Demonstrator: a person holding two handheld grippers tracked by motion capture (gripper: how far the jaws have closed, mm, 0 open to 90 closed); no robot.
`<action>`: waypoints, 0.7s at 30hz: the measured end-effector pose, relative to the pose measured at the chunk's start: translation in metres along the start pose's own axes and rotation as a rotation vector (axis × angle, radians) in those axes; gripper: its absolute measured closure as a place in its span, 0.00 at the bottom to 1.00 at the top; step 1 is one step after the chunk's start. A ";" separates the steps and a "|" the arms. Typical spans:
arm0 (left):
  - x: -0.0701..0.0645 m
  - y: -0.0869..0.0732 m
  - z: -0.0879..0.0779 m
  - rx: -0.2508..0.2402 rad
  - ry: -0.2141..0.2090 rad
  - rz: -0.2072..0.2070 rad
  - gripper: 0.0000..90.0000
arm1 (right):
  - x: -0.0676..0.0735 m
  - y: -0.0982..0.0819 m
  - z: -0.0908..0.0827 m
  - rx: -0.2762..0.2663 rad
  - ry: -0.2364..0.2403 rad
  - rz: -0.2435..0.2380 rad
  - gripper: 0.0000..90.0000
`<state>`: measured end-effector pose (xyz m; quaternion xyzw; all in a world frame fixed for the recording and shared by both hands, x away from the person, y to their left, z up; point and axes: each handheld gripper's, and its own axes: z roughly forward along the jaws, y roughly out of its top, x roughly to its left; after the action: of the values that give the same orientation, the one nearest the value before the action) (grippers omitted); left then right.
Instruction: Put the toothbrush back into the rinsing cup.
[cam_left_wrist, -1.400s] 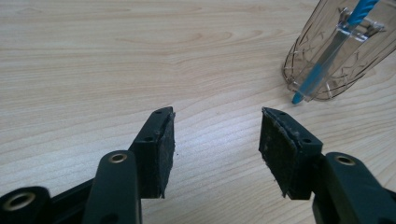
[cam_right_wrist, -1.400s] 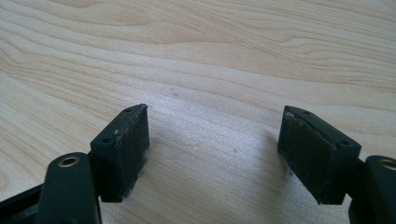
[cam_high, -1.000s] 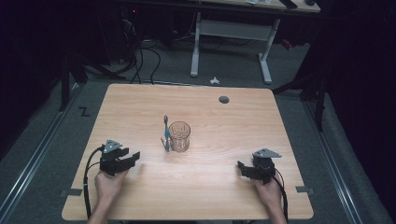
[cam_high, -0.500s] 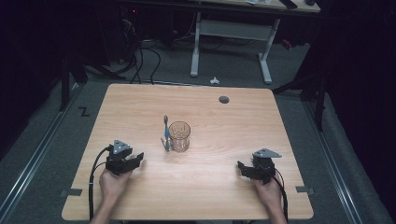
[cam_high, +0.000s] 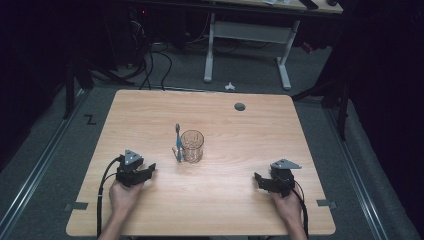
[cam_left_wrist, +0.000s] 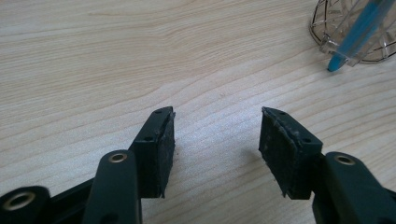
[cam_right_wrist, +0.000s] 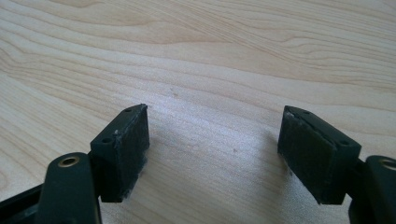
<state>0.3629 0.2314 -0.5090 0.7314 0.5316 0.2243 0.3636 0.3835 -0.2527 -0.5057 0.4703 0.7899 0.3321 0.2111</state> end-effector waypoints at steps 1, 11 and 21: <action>0.000 0.000 0.001 0.003 0.004 0.002 0.51 | 0.000 0.000 0.000 0.000 0.000 0.000 0.28; -0.002 -0.001 0.003 0.017 0.022 0.037 0.48 | 0.000 0.000 0.000 0.000 0.000 0.000 0.28; -0.005 0.000 0.004 0.023 0.026 0.038 0.41 | 0.000 0.000 0.000 0.000 0.001 0.001 0.28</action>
<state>0.3637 0.2257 -0.5112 0.7426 0.5248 0.2346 0.3437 0.3834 -0.2527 -0.5057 0.4707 0.7897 0.3324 0.2107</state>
